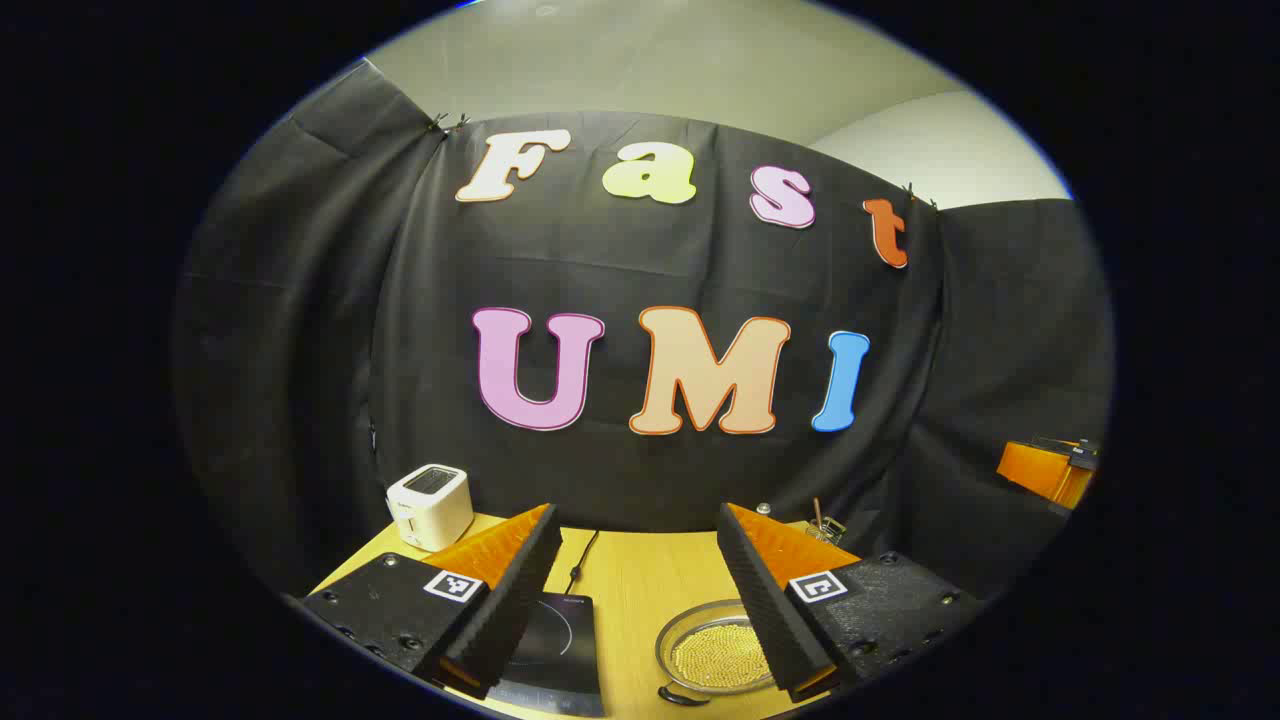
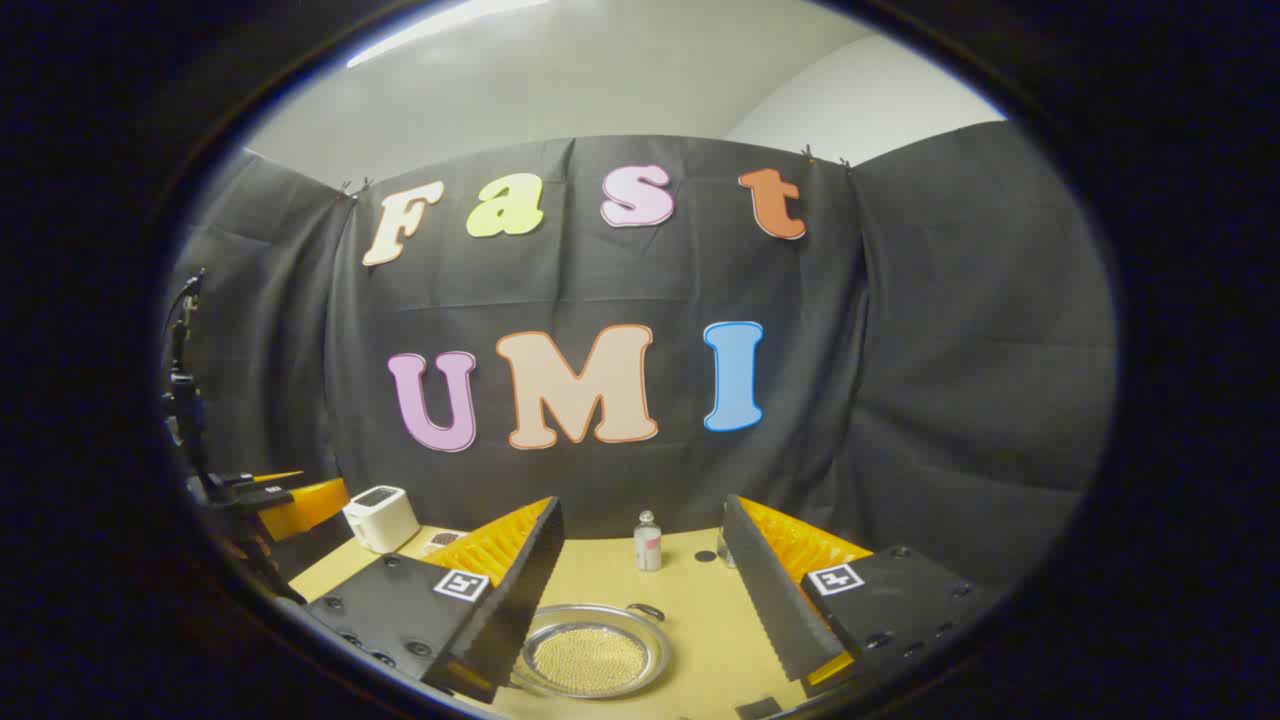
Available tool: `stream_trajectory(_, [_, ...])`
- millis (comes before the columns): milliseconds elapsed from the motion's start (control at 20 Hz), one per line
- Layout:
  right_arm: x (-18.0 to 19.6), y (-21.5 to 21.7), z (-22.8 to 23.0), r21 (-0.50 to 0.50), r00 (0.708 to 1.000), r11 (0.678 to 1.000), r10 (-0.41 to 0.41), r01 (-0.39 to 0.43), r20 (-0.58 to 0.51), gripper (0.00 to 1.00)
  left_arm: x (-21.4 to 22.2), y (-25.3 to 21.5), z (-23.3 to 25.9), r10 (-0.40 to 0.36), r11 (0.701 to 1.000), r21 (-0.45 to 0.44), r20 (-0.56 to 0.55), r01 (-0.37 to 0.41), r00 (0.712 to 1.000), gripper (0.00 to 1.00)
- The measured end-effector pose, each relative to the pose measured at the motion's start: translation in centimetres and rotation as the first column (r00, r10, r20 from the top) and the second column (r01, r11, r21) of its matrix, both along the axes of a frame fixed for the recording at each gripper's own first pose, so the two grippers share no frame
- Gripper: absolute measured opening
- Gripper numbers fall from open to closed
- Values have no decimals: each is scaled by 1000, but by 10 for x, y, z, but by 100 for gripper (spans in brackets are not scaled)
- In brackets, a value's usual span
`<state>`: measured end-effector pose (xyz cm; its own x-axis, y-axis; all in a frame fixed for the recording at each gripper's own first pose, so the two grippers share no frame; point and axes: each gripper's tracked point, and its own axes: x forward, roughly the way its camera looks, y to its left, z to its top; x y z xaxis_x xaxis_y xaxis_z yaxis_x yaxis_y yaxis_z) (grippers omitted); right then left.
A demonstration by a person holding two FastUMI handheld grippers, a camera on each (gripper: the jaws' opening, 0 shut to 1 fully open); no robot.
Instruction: First push the handle of the pot to place it horizontally, then grasp the pot with both hands and set it on the induction cooktop.
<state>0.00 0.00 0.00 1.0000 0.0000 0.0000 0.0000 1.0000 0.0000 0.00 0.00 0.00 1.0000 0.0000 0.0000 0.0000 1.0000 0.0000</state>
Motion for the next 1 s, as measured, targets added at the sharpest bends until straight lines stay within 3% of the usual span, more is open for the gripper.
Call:
stream_trajectory(50, [0, -1, -2, 0, 1000, 1000, -2, 2, -3, 99, 0, 1, -2, 1, 1000, 0, -8, -1, 1000, 92])
stream_trajectory(150, [0, 0, -5, -7, 1000, 1000, 0, 0, -9, 99, 2, 2, -5, 4, 1000, -2, -15, -4, 1000, 95])
stream_trajectory(200, [1, 0, -5, -11, 1000, 1000, -1, 1, -9, 93, 1, 3, -6, 6, 1000, -3, -17, -6, 1000, 95])
stream_trajectory(350, [2, 5, -8, -7, 1000, 1000, 11, -11, -16, 93, -1, 5, -8, 12, 1000, 0, -19, -12, 1000, 91])
stream_trajectory(500, [3, 8, -9, 7, 999, 1000, 24, -24, -22, 93, -2, 10, -12, 21, 1000, 6, -24, -21, 999, 95])
stream_trajectory(550, [4, 9, -9, 8, 999, 1000, 25, -25, -21, 93, -3, 11, -12, 24, 1000, 4, -25, -24, 999, 91])
stream_trajectory(650, [5, 10, -12, 6, 999, 1000, 22, -22, -24, 93, -6, 15, -15, 29, 1000, 2, -29, -29, 999, 95])
stream_trajectory(700, [5, 11, -13, 9, 999, 1000, 22, -22, -28, 99, -6, 16, -15, 33, 999, 3, -28, -33, 999, 91])
stream_trajectory(750, [6, 13, -17, 12, 999, 1000, 27, -27, -34, 99, -8, 19, -14, 38, 999, 5, -28, -38, 999, 95])
stream_trajectory(900, [8, 19, -21, 25, 999, 999, 31, -30, -40, 89, -12, 27, -17, 56, 998, 13, -29, -56, 998, 91])
stream_trajectory(950, [10, 19, -20, 24, 999, 999, 29, -28, -36, 77, -13, 29, -17, 61, 998, 16, -31, -60, 998, 91])
stream_trajectory(1000, [11, 22, -20, 24, 999, 999, 33, -32, -34, 77, -14, 31, -18, 63, 998, 18, -32, -63, 997, 91])
